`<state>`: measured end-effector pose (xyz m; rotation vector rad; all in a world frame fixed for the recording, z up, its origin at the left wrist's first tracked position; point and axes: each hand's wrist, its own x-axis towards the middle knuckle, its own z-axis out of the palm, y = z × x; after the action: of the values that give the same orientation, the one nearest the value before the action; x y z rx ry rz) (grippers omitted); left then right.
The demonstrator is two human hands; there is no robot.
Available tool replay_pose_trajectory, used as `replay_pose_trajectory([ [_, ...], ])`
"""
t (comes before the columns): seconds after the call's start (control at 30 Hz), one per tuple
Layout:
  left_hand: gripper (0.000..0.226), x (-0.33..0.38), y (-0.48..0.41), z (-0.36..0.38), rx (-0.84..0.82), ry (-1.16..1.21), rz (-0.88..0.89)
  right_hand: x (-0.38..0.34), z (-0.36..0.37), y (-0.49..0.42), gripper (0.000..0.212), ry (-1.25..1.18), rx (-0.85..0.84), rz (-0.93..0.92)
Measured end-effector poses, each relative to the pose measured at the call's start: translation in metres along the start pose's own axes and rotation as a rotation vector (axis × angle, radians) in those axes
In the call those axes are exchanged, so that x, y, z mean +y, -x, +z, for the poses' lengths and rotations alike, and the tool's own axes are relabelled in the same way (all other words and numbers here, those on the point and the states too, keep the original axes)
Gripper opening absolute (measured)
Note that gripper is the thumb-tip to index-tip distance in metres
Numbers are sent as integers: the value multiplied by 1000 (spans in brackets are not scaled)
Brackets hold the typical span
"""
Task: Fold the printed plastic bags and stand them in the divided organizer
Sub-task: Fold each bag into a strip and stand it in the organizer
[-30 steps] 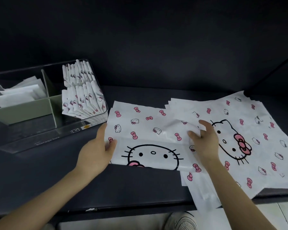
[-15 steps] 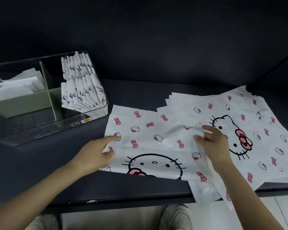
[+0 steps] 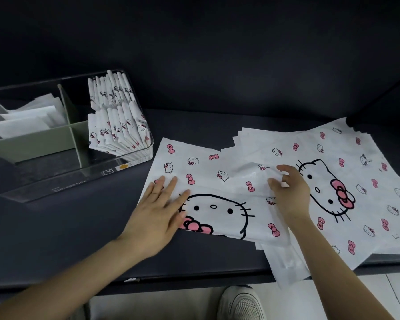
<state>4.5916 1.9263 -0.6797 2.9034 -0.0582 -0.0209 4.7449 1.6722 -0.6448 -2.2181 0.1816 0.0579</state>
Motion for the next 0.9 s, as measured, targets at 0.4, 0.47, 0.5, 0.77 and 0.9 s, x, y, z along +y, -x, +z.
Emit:
replay_pose_trajectory([
  [0.4, 68, -3, -4, 8, -12, -46, -47, 2, 3, -7, 28, -14, 21, 52],
  [0.47, 73, -4, -6, 5, -34, -56, -55, 1, 2, -7, 30, -9, 20, 57],
  [0.5, 75, -4, -7, 4, -40, -51, -58, 0, 0, -8, 33, 14, 21, 49],
  [0.77, 89, 1, -8, 0, -85, -12, -95, -16, 51, 86, 56, 761, 5, -716],
  [0.9, 96, 2, -7, -1, -75, 0, -99, 13, 66, 105, 49, 788, -179, -675],
])
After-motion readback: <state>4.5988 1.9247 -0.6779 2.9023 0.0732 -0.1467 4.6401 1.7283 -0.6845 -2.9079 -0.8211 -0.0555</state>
